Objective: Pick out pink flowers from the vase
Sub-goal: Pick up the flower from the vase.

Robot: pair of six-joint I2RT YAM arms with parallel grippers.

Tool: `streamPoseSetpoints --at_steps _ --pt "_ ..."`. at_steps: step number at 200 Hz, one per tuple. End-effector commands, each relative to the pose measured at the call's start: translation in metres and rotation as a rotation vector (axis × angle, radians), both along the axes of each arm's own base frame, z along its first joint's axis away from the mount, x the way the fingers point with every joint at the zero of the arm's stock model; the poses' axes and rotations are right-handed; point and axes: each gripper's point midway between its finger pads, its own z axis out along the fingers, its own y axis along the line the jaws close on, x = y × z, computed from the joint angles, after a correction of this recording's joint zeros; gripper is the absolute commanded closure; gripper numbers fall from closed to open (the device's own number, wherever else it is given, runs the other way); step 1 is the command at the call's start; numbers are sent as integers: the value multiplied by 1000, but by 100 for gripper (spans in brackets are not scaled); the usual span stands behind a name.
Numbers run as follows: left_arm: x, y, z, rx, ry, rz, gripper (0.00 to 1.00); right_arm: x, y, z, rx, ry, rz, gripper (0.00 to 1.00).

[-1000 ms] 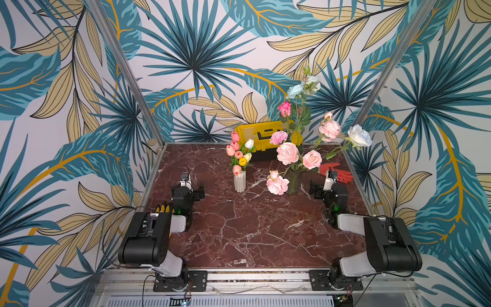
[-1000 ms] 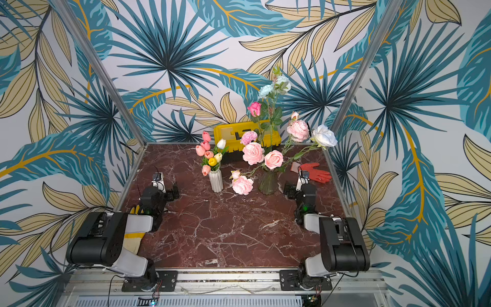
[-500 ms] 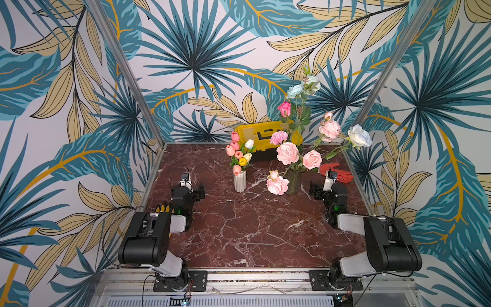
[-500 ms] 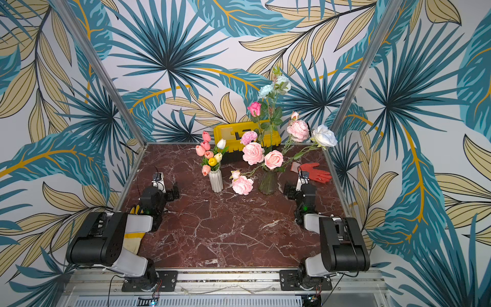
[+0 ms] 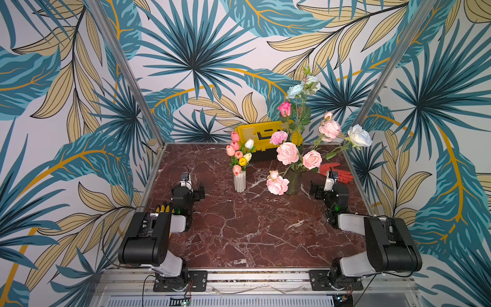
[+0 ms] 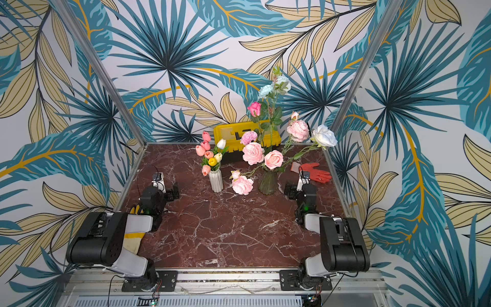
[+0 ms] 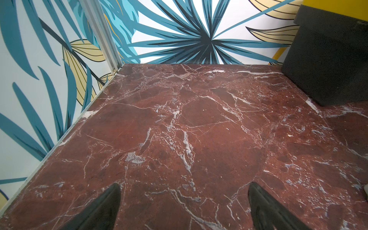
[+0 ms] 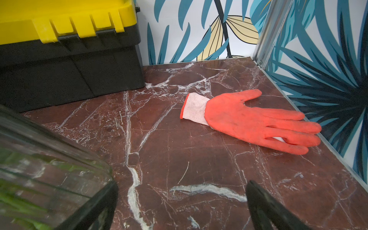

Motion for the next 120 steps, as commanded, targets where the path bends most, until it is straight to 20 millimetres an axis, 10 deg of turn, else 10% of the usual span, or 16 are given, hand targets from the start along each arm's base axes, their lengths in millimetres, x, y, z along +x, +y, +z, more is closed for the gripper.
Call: streamPoseSetpoints --at_steps 1,41,120 --pt "8 1 17 -4 -42 -1 0 -1 1 -2 6 3 6 0" --pt "4 7 24 -3 -63 44 0 -12 -5 7 5 -67 -35 1" --pt "-42 -33 124 9 -303 -33 0 -66 -4 113 115 -194 -80 0"
